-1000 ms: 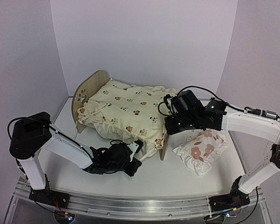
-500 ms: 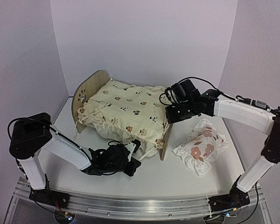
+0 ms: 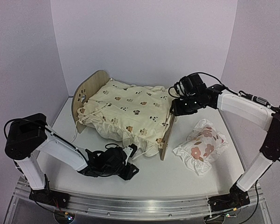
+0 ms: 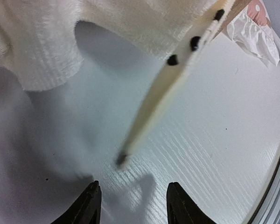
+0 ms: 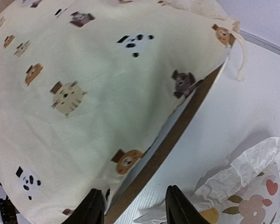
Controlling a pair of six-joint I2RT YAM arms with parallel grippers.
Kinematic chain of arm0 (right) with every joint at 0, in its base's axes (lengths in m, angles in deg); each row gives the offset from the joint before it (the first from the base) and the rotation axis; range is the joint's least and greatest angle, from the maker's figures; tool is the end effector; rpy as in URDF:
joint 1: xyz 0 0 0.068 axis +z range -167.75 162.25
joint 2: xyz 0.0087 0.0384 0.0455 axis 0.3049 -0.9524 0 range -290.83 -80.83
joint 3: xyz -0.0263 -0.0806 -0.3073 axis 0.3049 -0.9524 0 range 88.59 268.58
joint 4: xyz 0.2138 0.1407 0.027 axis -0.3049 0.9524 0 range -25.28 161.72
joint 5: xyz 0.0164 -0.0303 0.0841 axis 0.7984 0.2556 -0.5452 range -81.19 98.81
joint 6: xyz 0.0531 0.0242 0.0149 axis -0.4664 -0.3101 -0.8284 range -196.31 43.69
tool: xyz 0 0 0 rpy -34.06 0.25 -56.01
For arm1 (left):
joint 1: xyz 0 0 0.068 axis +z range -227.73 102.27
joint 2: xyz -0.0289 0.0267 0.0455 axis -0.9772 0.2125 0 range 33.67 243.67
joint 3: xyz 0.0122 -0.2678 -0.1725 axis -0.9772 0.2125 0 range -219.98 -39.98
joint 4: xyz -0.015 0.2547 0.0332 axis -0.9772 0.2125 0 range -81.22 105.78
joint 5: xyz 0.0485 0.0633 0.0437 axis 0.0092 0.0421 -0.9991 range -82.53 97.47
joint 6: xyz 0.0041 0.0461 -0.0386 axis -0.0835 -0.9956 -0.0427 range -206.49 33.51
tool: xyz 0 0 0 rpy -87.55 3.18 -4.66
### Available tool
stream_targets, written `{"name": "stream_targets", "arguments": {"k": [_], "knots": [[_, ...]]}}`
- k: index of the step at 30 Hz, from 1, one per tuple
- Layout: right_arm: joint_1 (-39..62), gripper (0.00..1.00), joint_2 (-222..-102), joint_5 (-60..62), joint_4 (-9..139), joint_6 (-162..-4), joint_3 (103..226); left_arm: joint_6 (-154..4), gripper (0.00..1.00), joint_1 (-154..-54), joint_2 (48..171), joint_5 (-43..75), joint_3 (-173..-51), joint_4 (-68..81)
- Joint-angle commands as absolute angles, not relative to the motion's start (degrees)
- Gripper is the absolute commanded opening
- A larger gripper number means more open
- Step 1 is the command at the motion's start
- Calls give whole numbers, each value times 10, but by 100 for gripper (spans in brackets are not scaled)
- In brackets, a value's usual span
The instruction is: Set up the pet bed
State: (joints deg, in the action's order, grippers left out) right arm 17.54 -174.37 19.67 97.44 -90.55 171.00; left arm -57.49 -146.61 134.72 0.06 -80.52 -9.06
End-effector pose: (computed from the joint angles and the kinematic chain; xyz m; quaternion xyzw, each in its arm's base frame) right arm 0.3083 0.2081 0.3551 -0.1308 0.9072 0.0844 0.3908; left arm 0.1268 -0.3125 0.1590 0.2873 0.8681 -0.2632 0.3077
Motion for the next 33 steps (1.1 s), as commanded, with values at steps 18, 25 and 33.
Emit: {"name": "stream_targets", "arguments": {"k": [18,25,33], "knots": [[-89,50,-2076,-161,871,-1103,2075,-599,52,-1264,1122,-187,-894,222],[-100,35,-2214,-213,857,-1106,2220,-626,42,-1198,1186,-164,-934,184],[-103,30,-2279,-332,815,-1122,2258,-639,37,-1157,1255,-134,-954,135]]}}
